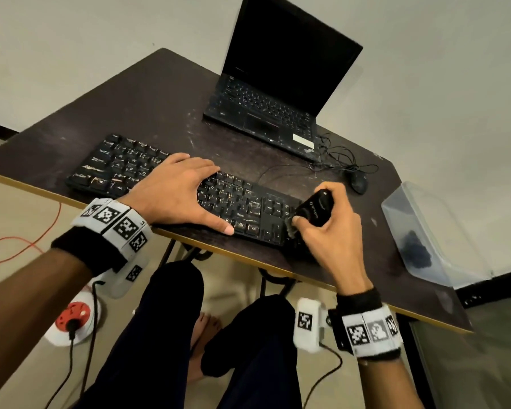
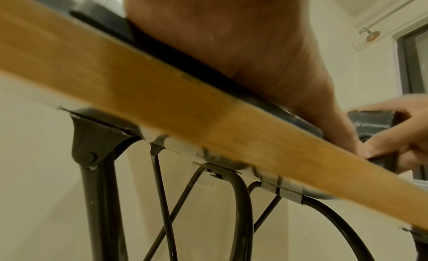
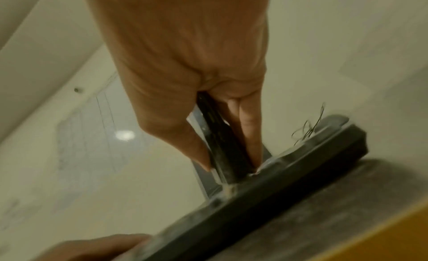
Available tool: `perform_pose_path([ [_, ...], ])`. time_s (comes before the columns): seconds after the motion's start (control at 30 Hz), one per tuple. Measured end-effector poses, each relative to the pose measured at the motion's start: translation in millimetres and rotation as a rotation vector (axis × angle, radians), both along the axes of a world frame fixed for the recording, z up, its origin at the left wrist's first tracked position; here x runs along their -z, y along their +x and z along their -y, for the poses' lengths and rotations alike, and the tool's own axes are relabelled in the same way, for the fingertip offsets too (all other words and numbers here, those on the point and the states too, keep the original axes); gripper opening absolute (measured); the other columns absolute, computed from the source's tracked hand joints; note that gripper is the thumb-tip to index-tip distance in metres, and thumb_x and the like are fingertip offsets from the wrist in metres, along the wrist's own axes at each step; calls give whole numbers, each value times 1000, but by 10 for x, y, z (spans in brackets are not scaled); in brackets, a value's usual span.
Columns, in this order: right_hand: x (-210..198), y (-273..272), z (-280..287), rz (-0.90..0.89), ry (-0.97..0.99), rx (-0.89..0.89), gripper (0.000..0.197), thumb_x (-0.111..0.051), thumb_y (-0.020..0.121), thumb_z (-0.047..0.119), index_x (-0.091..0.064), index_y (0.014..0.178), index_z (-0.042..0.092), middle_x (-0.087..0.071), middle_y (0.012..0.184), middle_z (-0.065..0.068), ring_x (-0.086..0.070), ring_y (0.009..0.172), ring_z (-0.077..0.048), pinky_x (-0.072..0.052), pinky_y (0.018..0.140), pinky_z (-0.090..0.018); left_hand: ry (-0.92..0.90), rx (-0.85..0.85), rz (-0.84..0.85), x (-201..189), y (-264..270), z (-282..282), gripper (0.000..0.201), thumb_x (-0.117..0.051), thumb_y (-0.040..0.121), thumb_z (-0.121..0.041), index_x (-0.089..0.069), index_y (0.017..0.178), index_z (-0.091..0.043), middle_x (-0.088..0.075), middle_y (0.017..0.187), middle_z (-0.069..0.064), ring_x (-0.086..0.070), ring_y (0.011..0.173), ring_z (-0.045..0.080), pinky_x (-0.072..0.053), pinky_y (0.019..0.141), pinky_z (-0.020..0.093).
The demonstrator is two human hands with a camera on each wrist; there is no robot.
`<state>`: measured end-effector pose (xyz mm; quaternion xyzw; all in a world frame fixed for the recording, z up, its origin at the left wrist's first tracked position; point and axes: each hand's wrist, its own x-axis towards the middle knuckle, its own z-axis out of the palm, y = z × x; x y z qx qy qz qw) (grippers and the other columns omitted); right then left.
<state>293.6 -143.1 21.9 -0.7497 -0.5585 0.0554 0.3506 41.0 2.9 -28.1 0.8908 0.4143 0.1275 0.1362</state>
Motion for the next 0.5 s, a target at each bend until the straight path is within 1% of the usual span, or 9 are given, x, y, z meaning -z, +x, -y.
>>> perform_pose_path([
  [0.03,22,42,-3,-9,17,39,53,-85,81,18,-49,116,36,-69,82,11,-67,70,-11,-60,75,-40,-4,7,-5,-3,6,2,151,-43,41,-114,-37,160,-21,-35,166,-4,-27,154,13,-3,128,31],
  [0.07,15,32,10,-14,19,29,53,-85,81,18,-49,115,36,-69,83,11,-68,72,-11,-60,75,-40,-9,14,-13,-8,8,10,151,-43,41,-114,-37,160,-21,-35,166,-4,-27,154,13,-4,129,32],
  [0.17,-11,-70,19,-25,-30,-142,52,-86,81,15,-50,111,36,-70,82,10,-69,72,-10,-58,69,-33,-7,7,-9,0,-4,17,150,-43,42,-114,-38,160,-20,-35,166,-4,-27,154,12,-4,129,32],
  [0.2,-24,-26,-26,-29,-32,-120,52,-86,81,15,-50,111,36,-69,82,11,-69,74,-10,-58,70,-33,-12,10,-8,-8,1,11,150,-43,42,-114,-38,160,-20,-35,166,-4,-27,154,12,-5,129,33],
  [0.3,-54,82,-137,-31,-4,17,52,-85,83,15,-50,117,34,-67,85,12,-71,83,-15,-58,77,-38,5,12,-17,-10,12,4,151,-42,42,-114,-37,160,-21,-35,166,-4,-27,154,12,-4,129,32],
  [0.37,-66,5,-121,-42,-36,-115,52,-86,82,14,-51,115,34,-68,85,10,-71,81,-14,-61,75,-43,9,7,-14,-4,5,2,150,-43,42,-114,-37,160,-21,-35,167,-4,-27,154,12,-4,129,32],
  [0.4,-74,-55,-82,-55,-75,-206,52,-87,82,14,-51,113,35,-69,86,9,-72,80,-13,-62,74,-43,-1,7,-14,-4,-4,8,150,-43,42,-114,-37,160,-21,-34,167,-4,-27,154,12,-4,129,32],
  [0.43,-81,-71,-80,-43,-96,-247,52,-88,82,13,-52,113,34,-70,87,9,-71,80,-12,-62,74,-42,-9,9,-13,-11,-6,11,150,-43,43,-114,-37,160,-21,-34,167,-4,-26,154,12,-4,129,32],
  [0.5,-99,11,-182,-29,-65,-176,52,-87,82,13,-52,114,34,-70,88,9,-72,80,-9,-63,77,-44,-3,5,-7,-16,2,7,150,-42,42,-114,-37,160,-21,-34,167,-3,-26,154,12,-3,129,32],
])
